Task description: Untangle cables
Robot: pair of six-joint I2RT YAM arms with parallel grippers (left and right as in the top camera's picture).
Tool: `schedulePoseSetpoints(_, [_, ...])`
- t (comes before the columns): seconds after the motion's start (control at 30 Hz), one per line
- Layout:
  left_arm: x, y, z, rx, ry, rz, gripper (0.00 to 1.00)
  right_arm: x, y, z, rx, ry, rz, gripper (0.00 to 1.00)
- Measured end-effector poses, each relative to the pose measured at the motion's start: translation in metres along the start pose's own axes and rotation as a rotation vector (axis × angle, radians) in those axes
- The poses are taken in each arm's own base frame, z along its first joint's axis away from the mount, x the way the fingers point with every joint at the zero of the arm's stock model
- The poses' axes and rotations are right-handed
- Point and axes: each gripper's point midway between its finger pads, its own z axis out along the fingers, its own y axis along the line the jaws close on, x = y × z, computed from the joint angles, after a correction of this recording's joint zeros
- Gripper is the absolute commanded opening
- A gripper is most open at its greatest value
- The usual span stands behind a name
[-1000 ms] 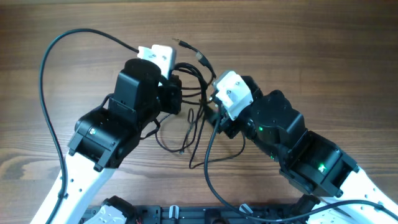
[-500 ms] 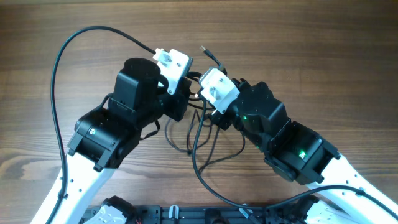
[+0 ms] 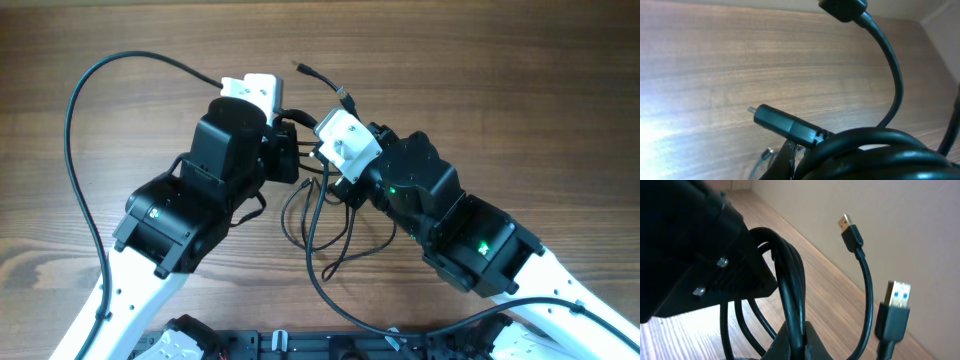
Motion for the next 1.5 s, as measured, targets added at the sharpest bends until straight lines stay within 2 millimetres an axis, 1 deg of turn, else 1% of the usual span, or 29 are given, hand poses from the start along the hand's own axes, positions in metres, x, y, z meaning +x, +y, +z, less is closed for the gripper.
schedulePoseSetpoints(0.17, [0.002, 0.004, 0.000, -0.007, 0.013, -0.169, 0.04, -0.003, 0.002, 0.000, -0.012, -0.009, 0.053, 0.04])
schedulePoseSetpoints(0.27, [0.003, 0.006, 0.001, -0.008, 0.021, -0.255, 0.04, -0.002, 0.003, 0.002, -0.003, -0.004, 0.149, 0.04])
schedulePoseSetpoints(0.43, [0.003, 0.007, 0.004, -0.004, 0.030, -0.335, 0.04, 0.001, -0.002, 0.003, 0.043, 0.006, 0.395, 0.04])
schedulePoseSetpoints(0.53, [0.002, 0.006, 0.004, -0.002, 0.028, -0.352, 0.04, 0.002, -0.004, 0.002, 0.060, 0.003, 0.601, 0.04])
schedulePoseSetpoints(0.67, [0.001, 0.007, 0.004, -0.001, 0.026, -0.369, 0.04, 0.001, -0.004, 0.002, 0.064, -0.003, 0.751, 0.04])
schedulePoseSetpoints(0.83, [0.001, 0.009, 0.004, -0.009, 0.022, -0.400, 0.04, 0.001, -0.004, 0.002, 0.067, -0.006, 0.826, 0.04])
schedulePoseSetpoints(1.07, [0.001, 0.014, 0.004, -0.039, 0.007, -0.642, 0.04, 0.000, -0.004, 0.002, 0.065, -0.016, 0.921, 0.04])
schedulePoseSetpoints(1.17, [0.002, 0.017, 0.004, -0.054, 0.006, -0.699, 0.04, 0.000, -0.004, 0.002, 0.066, -0.016, 0.932, 0.04])
schedulePoseSetpoints(1.37, [0.007, 0.023, 0.004, -0.091, 0.010, -0.734, 0.04, 0.002, -0.005, 0.002, 0.073, -0.011, 0.961, 0.04])
schedulePoseSetpoints(1.5, [0.008, 0.030, 0.003, -0.119, 0.004, -0.744, 0.04, 0.004, -0.005, 0.002, 0.080, -0.007, 1.018, 0.04])
